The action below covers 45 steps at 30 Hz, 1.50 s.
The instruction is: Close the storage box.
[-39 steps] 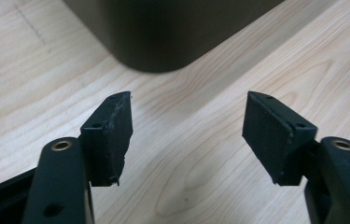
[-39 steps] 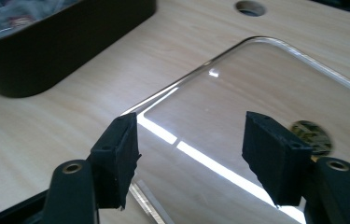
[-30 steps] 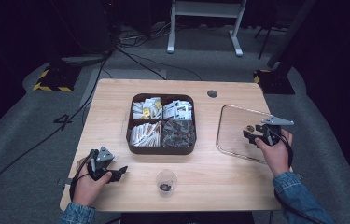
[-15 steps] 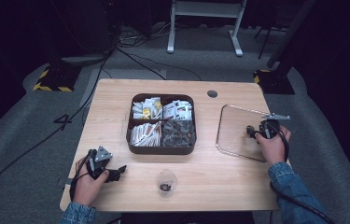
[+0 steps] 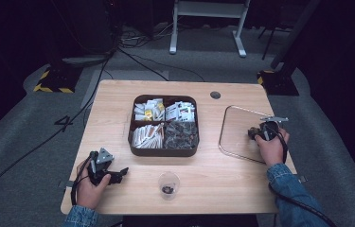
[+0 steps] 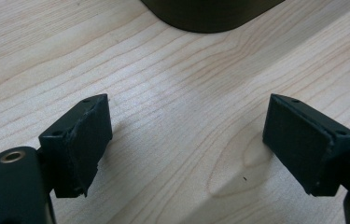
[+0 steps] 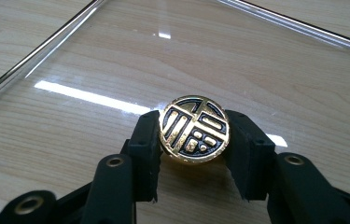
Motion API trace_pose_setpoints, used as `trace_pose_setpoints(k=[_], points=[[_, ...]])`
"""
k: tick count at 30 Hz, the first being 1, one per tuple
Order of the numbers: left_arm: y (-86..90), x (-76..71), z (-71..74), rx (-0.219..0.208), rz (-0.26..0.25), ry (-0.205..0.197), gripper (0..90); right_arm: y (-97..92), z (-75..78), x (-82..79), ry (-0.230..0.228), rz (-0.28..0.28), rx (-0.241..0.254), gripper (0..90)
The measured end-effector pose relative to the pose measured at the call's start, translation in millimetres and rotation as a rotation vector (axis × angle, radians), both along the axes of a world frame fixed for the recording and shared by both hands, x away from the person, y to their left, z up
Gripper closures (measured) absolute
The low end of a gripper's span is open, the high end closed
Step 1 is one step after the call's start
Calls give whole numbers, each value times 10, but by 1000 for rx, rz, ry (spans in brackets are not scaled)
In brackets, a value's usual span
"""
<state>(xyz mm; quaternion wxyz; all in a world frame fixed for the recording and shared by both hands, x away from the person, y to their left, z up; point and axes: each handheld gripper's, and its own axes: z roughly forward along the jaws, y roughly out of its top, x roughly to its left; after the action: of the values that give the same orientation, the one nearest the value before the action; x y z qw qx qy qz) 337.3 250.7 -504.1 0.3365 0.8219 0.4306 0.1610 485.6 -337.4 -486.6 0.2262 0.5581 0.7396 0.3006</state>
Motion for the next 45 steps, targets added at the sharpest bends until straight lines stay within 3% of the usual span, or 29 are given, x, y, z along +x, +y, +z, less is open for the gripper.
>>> trace_pose_setpoints(k=[13, 20, 26, 45], points=[[3, -3, 1, 0, 2, 2, 162, -14, 41, -5, -15, 18, 3, 587], [2, -3, 1, 0, 2, 2, 162, -5, 205, -26, -45, 53, 35, 587], [3, -3, 1, 1, 1, 2, 161, 60, 367, -45, -80, 70, -6, 587], [2, 1, 1, -1, 1, 2, 160, 312, 876, -42, -134, 111, 22, 587]])
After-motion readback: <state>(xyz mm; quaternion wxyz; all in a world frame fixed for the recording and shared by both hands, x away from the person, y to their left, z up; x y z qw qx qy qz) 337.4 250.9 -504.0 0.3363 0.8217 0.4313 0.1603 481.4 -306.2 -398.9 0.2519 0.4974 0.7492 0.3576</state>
